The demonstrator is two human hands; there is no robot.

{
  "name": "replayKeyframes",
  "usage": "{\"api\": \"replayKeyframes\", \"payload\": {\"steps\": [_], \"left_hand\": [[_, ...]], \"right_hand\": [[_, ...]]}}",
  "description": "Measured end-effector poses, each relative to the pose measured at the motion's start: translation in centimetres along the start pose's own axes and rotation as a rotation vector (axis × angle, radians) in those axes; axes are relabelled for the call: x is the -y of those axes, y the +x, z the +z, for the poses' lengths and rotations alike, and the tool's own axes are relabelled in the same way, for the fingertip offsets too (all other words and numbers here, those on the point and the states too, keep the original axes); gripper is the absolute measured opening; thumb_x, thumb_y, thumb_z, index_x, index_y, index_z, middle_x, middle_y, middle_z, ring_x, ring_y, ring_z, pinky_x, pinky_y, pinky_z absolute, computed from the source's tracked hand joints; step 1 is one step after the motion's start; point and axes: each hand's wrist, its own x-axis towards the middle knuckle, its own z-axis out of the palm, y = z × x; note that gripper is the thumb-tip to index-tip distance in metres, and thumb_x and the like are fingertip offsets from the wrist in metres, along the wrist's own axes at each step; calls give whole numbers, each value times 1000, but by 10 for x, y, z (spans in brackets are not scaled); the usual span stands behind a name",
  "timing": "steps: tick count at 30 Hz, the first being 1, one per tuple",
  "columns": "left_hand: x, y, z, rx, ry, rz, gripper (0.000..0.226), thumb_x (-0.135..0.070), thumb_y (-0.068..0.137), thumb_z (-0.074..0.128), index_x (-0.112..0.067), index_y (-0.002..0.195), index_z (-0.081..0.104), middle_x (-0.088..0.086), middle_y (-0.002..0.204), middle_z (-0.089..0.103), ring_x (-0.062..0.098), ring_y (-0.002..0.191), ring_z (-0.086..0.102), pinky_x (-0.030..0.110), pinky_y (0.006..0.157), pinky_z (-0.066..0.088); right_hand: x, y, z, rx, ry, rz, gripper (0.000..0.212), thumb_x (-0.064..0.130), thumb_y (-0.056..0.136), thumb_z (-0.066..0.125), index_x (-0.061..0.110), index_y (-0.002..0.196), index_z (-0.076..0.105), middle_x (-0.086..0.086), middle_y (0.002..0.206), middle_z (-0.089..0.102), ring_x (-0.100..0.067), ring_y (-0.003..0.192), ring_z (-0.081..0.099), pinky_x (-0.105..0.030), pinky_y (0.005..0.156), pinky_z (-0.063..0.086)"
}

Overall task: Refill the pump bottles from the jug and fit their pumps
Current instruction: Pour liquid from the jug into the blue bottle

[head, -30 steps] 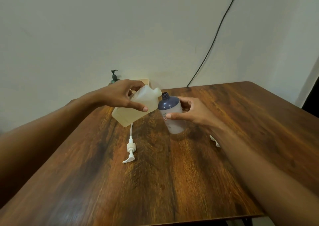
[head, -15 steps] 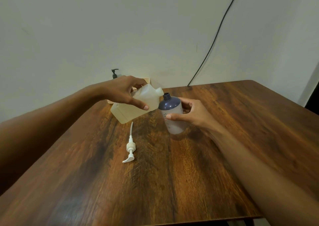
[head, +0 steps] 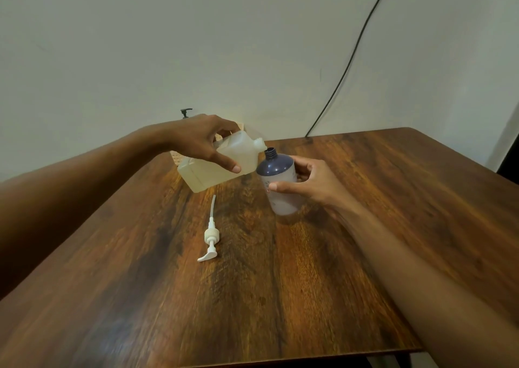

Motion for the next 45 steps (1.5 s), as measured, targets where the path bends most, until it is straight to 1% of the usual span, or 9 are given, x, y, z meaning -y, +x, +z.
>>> {"api": "replayKeyframes", "payload": {"steps": [4,8,11,14,22,26,32,38,45], "left_hand": [[-2,0,-1,3,14,-7,84,-55,74,79,-17,145,52,2,140,62,24,121,62,36,96,56],[-3,-1,-2,-7,25,-9,82,-51,77,82,-18,145,52,2,140,61,24,122,61,32,93,54],[-3,-1,-2,-14,34,-12,82,-51,77,82,-18,146,51,1,141,61,24,122,61,29,90,52],[-4,-2,-3,-11,36,-16,84,-52,77,82,-19,147,50,2,142,60,25,123,61,29,90,52],[-8,-2,-5,4,50,-19,82,-48,78,83,-19,148,49,2,143,60,26,124,61,32,93,52],[-9,-3,-6,12,56,-23,82,-48,79,82,-18,148,49,3,143,60,26,124,61,33,95,53],[-10,-2,-5,18,56,-31,84,-49,78,82,-19,149,48,3,144,59,26,125,61,34,96,53],[-7,-1,-6,18,70,-25,83,-50,78,83,-20,148,49,2,142,60,25,124,60,28,90,49],[-8,1,-6,21,74,-30,84,-51,77,83,-20,148,49,2,142,60,25,122,61,28,89,49]], "right_hand": [[1,0,1,-1,-2,-1,57,50,66,96,52,117,70,27,117,77,4,108,71,-28,91,59],[0,0,1,-1,9,-5,58,46,67,98,51,119,72,24,119,78,2,108,72,-30,94,61],[0,-1,1,1,8,-11,53,37,72,99,54,115,73,25,118,78,3,108,73,-22,88,60],[2,-1,2,5,10,-3,49,42,69,98,59,108,73,28,116,78,5,107,73,-17,83,60],[1,-2,2,-7,31,10,52,42,68,99,56,111,74,25,118,78,2,108,73,-30,93,59],[3,-3,3,-5,38,26,58,49,62,96,53,114,72,27,116,78,4,107,72,-29,93,58],[4,-4,3,6,40,28,57,48,62,95,52,113,71,30,114,77,6,106,71,-28,93,58],[2,-4,3,6,58,32,60,50,60,96,52,114,72,30,116,77,7,106,71,-26,90,56],[0,-3,1,-2,46,28,57,45,64,99,53,114,72,26,117,78,3,107,72,-31,95,59]]}}
